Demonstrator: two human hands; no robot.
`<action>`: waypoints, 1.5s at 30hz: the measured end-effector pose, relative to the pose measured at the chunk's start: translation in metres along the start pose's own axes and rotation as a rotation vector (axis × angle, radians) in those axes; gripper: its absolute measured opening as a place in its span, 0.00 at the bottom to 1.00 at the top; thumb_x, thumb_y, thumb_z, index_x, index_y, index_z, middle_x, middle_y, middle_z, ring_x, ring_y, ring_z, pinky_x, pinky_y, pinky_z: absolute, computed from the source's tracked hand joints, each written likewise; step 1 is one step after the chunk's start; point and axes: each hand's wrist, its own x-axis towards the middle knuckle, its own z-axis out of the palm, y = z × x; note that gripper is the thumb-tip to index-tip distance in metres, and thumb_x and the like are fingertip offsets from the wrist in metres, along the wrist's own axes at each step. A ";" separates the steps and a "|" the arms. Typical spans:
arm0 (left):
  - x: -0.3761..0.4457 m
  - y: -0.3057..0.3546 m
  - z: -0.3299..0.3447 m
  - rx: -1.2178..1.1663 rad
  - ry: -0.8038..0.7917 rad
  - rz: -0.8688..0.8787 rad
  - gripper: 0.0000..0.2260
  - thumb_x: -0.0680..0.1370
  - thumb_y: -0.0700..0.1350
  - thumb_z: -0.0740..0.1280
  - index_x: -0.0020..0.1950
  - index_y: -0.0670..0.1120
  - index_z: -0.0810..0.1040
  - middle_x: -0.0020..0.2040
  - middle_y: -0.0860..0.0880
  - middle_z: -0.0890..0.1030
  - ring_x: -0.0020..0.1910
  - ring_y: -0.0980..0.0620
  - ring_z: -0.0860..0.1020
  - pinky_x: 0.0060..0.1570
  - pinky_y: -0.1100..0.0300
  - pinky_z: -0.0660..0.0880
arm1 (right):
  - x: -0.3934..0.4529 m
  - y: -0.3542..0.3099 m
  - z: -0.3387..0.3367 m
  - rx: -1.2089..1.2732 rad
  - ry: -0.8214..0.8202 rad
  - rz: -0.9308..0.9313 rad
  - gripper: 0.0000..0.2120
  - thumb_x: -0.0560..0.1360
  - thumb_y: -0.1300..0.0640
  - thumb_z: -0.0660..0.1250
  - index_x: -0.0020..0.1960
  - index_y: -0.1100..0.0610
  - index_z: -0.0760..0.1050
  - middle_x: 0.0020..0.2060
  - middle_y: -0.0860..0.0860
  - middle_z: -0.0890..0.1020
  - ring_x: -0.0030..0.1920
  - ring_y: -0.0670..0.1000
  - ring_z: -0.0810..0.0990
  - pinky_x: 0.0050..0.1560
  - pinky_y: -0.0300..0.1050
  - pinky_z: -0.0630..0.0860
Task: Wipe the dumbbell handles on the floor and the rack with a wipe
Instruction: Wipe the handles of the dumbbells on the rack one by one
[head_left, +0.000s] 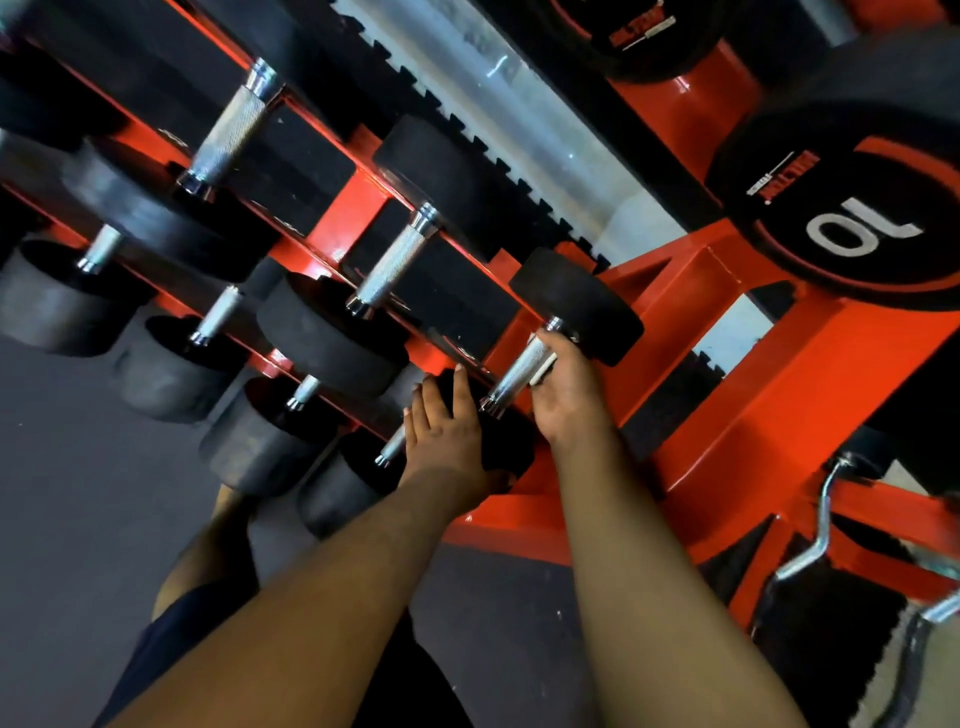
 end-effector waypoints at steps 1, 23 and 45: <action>0.000 0.000 0.000 0.002 0.002 0.003 0.65 0.65 0.59 0.81 0.81 0.50 0.33 0.81 0.38 0.38 0.81 0.40 0.36 0.79 0.44 0.38 | 0.000 0.001 -0.004 -0.004 0.024 -0.029 0.03 0.76 0.60 0.68 0.49 0.58 0.77 0.42 0.54 0.79 0.45 0.51 0.79 0.46 0.44 0.76; -0.001 0.003 -0.004 0.001 -0.016 -0.014 0.64 0.65 0.59 0.81 0.82 0.50 0.34 0.81 0.38 0.37 0.81 0.40 0.36 0.80 0.43 0.40 | 0.003 -0.003 -0.006 -0.056 -0.052 0.021 0.10 0.77 0.55 0.71 0.54 0.58 0.78 0.42 0.52 0.82 0.44 0.50 0.83 0.45 0.44 0.80; -0.003 0.003 -0.010 -0.015 -0.060 0.010 0.64 0.67 0.57 0.81 0.81 0.50 0.31 0.81 0.36 0.35 0.81 0.39 0.34 0.80 0.42 0.39 | 0.002 0.007 -0.002 -0.046 -0.123 0.032 0.10 0.80 0.50 0.68 0.50 0.57 0.78 0.41 0.51 0.81 0.41 0.48 0.81 0.45 0.43 0.79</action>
